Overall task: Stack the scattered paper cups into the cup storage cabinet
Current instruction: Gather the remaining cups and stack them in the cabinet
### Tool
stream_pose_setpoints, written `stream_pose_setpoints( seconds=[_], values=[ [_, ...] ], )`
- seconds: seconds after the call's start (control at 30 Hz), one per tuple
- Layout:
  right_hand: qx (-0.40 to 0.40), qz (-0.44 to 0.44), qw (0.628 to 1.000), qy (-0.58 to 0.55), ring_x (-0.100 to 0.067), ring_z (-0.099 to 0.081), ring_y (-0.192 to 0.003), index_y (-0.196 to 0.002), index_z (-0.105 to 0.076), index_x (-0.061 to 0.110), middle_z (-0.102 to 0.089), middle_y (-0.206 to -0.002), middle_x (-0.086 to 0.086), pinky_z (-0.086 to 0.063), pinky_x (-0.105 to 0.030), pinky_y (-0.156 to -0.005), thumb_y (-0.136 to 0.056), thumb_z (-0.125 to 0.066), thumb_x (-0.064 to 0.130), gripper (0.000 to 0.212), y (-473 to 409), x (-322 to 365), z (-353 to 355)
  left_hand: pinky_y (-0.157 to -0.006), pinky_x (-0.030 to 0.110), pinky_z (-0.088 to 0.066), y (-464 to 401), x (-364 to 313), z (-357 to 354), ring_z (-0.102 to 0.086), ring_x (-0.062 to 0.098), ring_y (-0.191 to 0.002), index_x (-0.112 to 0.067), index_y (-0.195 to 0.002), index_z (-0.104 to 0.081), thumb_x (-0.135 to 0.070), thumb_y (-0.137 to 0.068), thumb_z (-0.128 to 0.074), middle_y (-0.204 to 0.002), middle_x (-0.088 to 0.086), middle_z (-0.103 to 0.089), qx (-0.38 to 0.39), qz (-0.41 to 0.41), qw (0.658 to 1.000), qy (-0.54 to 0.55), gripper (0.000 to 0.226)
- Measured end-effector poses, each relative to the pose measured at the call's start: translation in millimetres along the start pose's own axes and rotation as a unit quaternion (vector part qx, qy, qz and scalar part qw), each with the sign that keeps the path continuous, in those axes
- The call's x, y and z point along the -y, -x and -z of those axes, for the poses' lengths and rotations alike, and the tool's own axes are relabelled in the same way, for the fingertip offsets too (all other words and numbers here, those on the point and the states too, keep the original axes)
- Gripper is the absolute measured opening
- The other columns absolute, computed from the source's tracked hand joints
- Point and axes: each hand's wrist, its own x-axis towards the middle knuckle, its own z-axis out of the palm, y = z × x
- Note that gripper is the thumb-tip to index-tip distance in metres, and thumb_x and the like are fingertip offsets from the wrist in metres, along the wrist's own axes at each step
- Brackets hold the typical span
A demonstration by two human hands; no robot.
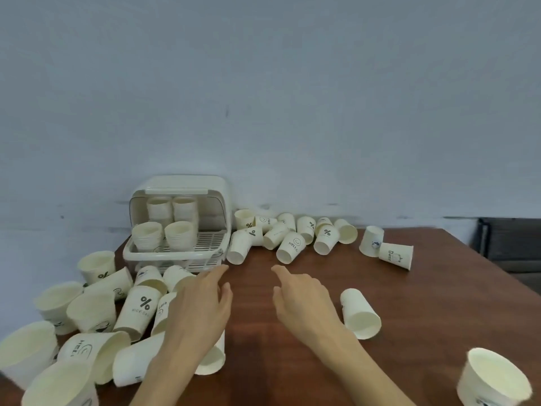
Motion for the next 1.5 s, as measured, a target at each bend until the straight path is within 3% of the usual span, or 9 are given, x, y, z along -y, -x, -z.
stream_pose_setpoints(
  seconds=[0.33, 0.67, 0.9, 1.07, 1.2, 1.4, 1.5],
  values=[
    [0.004, -0.056, 0.998, 0.029, -0.031, -0.059, -0.1, -0.132, -0.042, 0.021, -0.064, -0.106, -0.004, -0.045, -0.041, -0.077, -0.098, -0.037, 0.026, 0.035, 1.4, -64.9, 10.3, -0.078, 0.034, -0.049, -21.5, -38.2, -52.7, -0.058, 0.013, -0.095, -0.037, -0.14, -0.036, -0.037, -0.096, -0.039, -0.097, -0.013, -0.053, 0.105, -0.067, 0.991, -0.04, 0.044],
    [0.001, -0.088, 0.993, 0.077, -0.034, -0.059, -0.095, -0.134, -0.04, 0.021, -0.061, -0.101, -0.01, -0.038, -0.037, -0.067, -0.095, -0.04, 0.024, 0.039, -48.0, -132.1, 18.3, -0.081, 0.04, -0.049, -95.1, -65.5, -123.1, -0.058, 0.021, -0.099, -0.027, -0.129, -0.049, -0.031, -0.092, -0.041, -0.104, -0.003, -0.061, 0.177, -0.109, 0.976, -0.069, 0.038],
    [0.053, -0.148, 0.985, 0.076, -0.03, -0.059, -0.091, -0.105, -0.055, 0.012, -0.06, -0.101, -0.008, -0.043, -0.035, -0.065, -0.086, -0.044, 0.014, 0.023, -127.6, -193.1, -4.8, -0.08, 0.036, -0.043, -178.7, -82.5, -192.0, -0.056, 0.028, -0.107, -0.02, -0.12, -0.055, -0.022, -0.09, -0.044, -0.115, 0.005, -0.061, 0.213, -0.115, 0.961, -0.13, 0.032],
    [0.078, -0.192, 0.977, 0.053, -0.029, -0.052, -0.087, -0.089, -0.046, 0.013, -0.047, -0.099, -0.007, -0.043, -0.033, -0.07, -0.087, -0.047, 0.012, 0.002, -180.5, -223.5, -25.5, -0.067, 0.034, -0.037, -218.8, -82.1, -228.6, -0.055, 0.029, -0.098, -0.014, -0.107, -0.052, -0.02, -0.092, -0.043, -0.106, 0.008, -0.058, 0.241, -0.132, 0.944, -0.181, 0.018],
    [0.088, -0.195, 0.974, 0.076, -0.027, -0.056, -0.102, -0.107, -0.055, 0.008, -0.055, -0.107, -0.008, -0.042, -0.032, -0.072, -0.093, -0.047, 0.021, 0.02, -212.8, -241.7, -47.1, -0.065, 0.034, -0.035, -238.4, -80.1, -247.7, -0.054, 0.029, -0.098, -0.012, -0.108, -0.049, -0.017, -0.092, -0.042, -0.106, 0.009, -0.057, 0.255, -0.142, 0.935, -0.204, 0.019],
    [0.124, -0.225, 0.963, 0.085, -0.025, -0.058, -0.105, -0.129, -0.042, 0.006, -0.06, -0.117, -0.011, -0.035, -0.028, -0.071, -0.098, -0.045, 0.035, 0.042, -241.5, -254.8, -67.6, -0.067, 0.034, -0.036, -259.3, -73.0, -263.1, -0.054, 0.027, -0.101, -0.014, -0.116, -0.049, -0.017, -0.088, -0.043, -0.112, 0.008, -0.056, 0.319, -0.144, 0.911, -0.219, 0.028],
    [0.168, -0.266, 0.949, -0.022, -0.026, -0.064, -0.069, -0.129, -0.036, -0.001, -0.066, -0.095, -0.015, -0.048, -0.029, -0.058, -0.098, -0.045, 0.03, 0.045, -252.2, -254.4, -73.3, -0.067, 0.033, -0.038, -264.1, -69.8, -266.4, -0.055, 0.027, -0.101, -0.014, -0.114, -0.055, -0.018, -0.088, -0.044, -0.111, 0.007, -0.058, 0.327, -0.145, 0.908, -0.22, 0.029]
  ],
)
